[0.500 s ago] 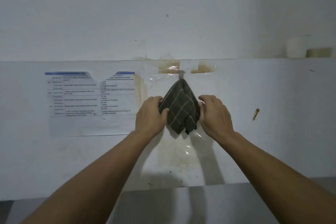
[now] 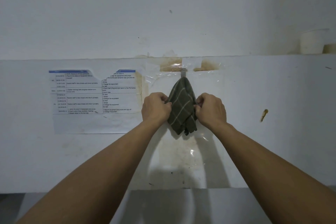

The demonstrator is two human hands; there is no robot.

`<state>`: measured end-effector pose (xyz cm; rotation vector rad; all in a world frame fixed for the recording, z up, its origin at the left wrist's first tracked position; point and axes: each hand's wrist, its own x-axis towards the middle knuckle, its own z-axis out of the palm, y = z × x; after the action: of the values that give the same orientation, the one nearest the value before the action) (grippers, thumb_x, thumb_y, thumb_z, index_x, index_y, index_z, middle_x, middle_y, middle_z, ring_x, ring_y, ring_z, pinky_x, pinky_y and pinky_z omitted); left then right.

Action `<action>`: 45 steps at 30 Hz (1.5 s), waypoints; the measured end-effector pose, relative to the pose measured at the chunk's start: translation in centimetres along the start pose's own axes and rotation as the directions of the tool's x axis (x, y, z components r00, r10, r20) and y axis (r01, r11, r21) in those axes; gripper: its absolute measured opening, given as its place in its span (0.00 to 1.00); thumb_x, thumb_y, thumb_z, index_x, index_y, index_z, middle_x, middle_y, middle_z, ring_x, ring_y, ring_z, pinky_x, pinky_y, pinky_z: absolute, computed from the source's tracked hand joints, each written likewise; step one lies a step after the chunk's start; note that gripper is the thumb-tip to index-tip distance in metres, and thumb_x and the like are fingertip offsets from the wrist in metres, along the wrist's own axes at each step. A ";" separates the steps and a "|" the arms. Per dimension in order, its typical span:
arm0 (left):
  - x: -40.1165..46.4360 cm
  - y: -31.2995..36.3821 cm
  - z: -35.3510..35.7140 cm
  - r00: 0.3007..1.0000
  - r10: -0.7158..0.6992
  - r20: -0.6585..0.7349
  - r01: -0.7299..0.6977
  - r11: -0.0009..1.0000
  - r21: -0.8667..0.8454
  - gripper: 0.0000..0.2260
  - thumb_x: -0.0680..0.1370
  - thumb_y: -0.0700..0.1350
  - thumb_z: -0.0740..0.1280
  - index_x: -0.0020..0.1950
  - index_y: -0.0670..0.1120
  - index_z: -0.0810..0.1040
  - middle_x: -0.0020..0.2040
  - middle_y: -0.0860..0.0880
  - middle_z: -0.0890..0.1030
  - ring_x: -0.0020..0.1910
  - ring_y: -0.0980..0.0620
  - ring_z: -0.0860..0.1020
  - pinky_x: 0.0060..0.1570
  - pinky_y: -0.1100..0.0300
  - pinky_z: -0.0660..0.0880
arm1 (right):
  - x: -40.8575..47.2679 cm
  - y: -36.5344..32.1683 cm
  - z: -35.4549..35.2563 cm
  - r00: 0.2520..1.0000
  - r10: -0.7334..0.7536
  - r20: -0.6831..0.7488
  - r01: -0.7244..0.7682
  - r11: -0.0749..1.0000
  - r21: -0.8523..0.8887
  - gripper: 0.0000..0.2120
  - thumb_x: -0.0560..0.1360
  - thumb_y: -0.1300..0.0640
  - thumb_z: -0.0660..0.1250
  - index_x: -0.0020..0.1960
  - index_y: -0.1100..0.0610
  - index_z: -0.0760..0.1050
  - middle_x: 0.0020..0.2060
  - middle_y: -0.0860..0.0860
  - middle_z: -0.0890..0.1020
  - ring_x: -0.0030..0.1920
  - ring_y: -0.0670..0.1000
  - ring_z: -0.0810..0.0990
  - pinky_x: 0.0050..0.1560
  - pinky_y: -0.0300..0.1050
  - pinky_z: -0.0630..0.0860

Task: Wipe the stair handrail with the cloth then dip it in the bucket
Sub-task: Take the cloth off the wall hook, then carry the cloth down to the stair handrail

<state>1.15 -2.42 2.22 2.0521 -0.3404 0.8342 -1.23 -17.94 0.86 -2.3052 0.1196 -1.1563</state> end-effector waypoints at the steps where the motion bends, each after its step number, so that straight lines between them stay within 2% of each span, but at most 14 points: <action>1: 0.0 0.1 -0.1 1.000 -0.009 -0.001 0.009 1.000 -0.015 0.03 0.75 0.42 0.69 0.47 0.44 0.80 0.43 0.48 0.80 0.45 0.47 0.79 0.45 0.56 0.76 | 0.1 -0.1 -0.1 1.000 0.007 0.002 -0.007 1.000 0.009 0.03 0.75 0.59 0.67 0.48 0.57 0.75 0.44 0.55 0.80 0.41 0.53 0.77 0.42 0.48 0.76; 7: 0.7 0.4 -3.2 0.997 0.005 -0.079 -0.017 0.989 -0.144 0.01 0.78 0.42 0.65 0.48 0.45 0.74 0.44 0.50 0.76 0.45 0.50 0.75 0.45 0.56 0.73 | 0.7 -1.6 -2.5 0.994 0.053 -0.093 -0.043 0.993 0.111 0.03 0.77 0.57 0.62 0.50 0.55 0.68 0.42 0.54 0.78 0.41 0.55 0.76 0.42 0.53 0.75; 9: 1.1 0.4 -5.0 0.992 0.030 -0.121 -0.050 0.985 -0.164 0.01 0.78 0.41 0.64 0.47 0.46 0.73 0.43 0.51 0.76 0.44 0.51 0.74 0.43 0.58 0.71 | 0.9 -2.6 -3.7 0.985 0.030 -0.172 -0.010 0.993 0.115 0.04 0.77 0.57 0.61 0.51 0.54 0.69 0.43 0.54 0.78 0.43 0.57 0.76 0.45 0.54 0.75; 12: 1.6 -0.6 -8.2 0.987 0.058 -0.152 -0.082 0.984 -0.157 0.02 0.78 0.40 0.64 0.46 0.46 0.73 0.44 0.50 0.76 0.44 0.52 0.73 0.41 0.62 0.68 | 0.6 -4.8 -4.6 0.976 -0.044 -0.215 0.074 0.989 0.131 0.05 0.77 0.57 0.62 0.52 0.55 0.69 0.43 0.53 0.78 0.43 0.56 0.74 0.44 0.50 0.71; 16: 1.2 -4.1 -13.0 0.985 -0.004 -0.173 -0.026 0.985 -0.170 0.02 0.78 0.40 0.65 0.47 0.46 0.74 0.45 0.50 0.76 0.46 0.51 0.74 0.46 0.60 0.69 | -0.7 -8.7 -3.2 0.982 -0.154 -0.108 0.169 0.974 0.153 0.04 0.76 0.58 0.63 0.50 0.54 0.70 0.43 0.52 0.78 0.45 0.55 0.74 0.45 0.48 0.68; 20: -0.7 -9.9 -18.9 0.972 -0.085 -0.218 0.049 0.985 -0.165 0.02 0.77 0.40 0.66 0.46 0.45 0.75 0.45 0.48 0.78 0.47 0.50 0.76 0.47 0.59 0.72 | -2.5 -13.5 0.8 0.974 -0.217 0.061 0.203 0.962 0.183 0.04 0.75 0.59 0.66 0.49 0.52 0.74 0.44 0.52 0.80 0.47 0.56 0.76 0.48 0.48 0.72; 24: -3.4 -15.8 -25.8 0.946 -0.173 -0.273 0.150 0.983 -0.103 0.01 0.77 0.40 0.67 0.46 0.44 0.77 0.43 0.49 0.78 0.45 0.50 0.77 0.45 0.58 0.73 | -4.5 -18.9 5.9 0.903 -0.344 0.258 0.298 0.933 0.201 0.04 0.75 0.59 0.66 0.45 0.52 0.79 0.44 0.53 0.81 0.47 0.55 0.77 0.48 0.46 0.70; 27: -5.9 -19.5 -31.1 0.916 -0.248 -0.317 0.246 0.968 -0.046 0.01 0.77 0.39 0.67 0.46 0.44 0.78 0.43 0.49 0.79 0.45 0.50 0.77 0.45 0.59 0.74 | -6.6 -23.4 10.3 0.819 -0.431 0.379 0.355 0.899 0.257 0.05 0.76 0.60 0.66 0.47 0.54 0.81 0.43 0.53 0.80 0.45 0.53 0.76 0.47 0.44 0.68; 30: -8.7 -22.6 -36.3 0.876 -0.317 -0.363 0.348 0.937 0.021 0.01 0.76 0.39 0.68 0.46 0.44 0.79 0.44 0.47 0.80 0.46 0.49 0.79 0.46 0.58 0.76 | -8.8 -27.8 14.8 0.713 -0.523 0.466 0.411 0.851 0.326 0.05 0.75 0.61 0.67 0.44 0.52 0.80 0.42 0.53 0.81 0.46 0.54 0.77 0.47 0.44 0.68; 35: -14.4 -25.1 -43.8 0.792 -0.416 -0.447 0.517 0.846 0.129 0.02 0.75 0.38 0.69 0.44 0.44 0.79 0.45 0.45 0.81 0.45 0.50 0.79 0.43 0.60 0.76 | -12.9 -34.9 21.6 0.468 -0.679 0.565 0.463 0.733 0.498 0.05 0.74 0.62 0.68 0.46 0.56 0.82 0.43 0.53 0.81 0.45 0.53 0.77 0.44 0.44 0.69; 39: -20.0 -25.1 -48.7 0.673 -0.493 -0.551 0.675 0.713 0.186 0.01 0.74 0.38 0.70 0.44 0.43 0.81 0.42 0.46 0.82 0.43 0.51 0.80 0.39 0.62 0.76 | -16.8 -40.5 24.9 0.231 -0.803 0.549 0.466 0.587 0.662 0.05 0.72 0.64 0.70 0.45 0.56 0.82 0.41 0.54 0.82 0.42 0.52 0.79 0.37 0.42 0.70; 42: -24.7 -24.0 -51.3 0.575 -0.507 -0.643 0.770 0.601 0.215 0.02 0.73 0.37 0.72 0.45 0.42 0.82 0.39 0.48 0.82 0.40 0.52 0.79 0.35 0.64 0.74 | -20.5 -44.4 26.3 0.040 -0.871 0.489 0.453 0.452 0.768 0.06 0.71 0.65 0.71 0.44 0.56 0.82 0.39 0.52 0.82 0.39 0.47 0.78 0.37 0.41 0.70; 45: -30.0 -22.1 -53.2 0.473 -0.492 -0.731 0.847 0.484 0.222 0.03 0.72 0.38 0.73 0.44 0.43 0.82 0.40 0.47 0.83 0.40 0.52 0.80 0.35 0.65 0.74 | -25.3 -48.3 26.6 -0.136 -0.907 0.398 0.433 0.307 0.848 0.07 0.72 0.64 0.71 0.47 0.55 0.83 0.40 0.51 0.82 0.41 0.49 0.78 0.41 0.44 0.70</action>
<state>-32.64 51.55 -10.64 1.9959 1.2314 1.0107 -4.53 42.37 -5.16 -2.0507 -1.9500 0.0653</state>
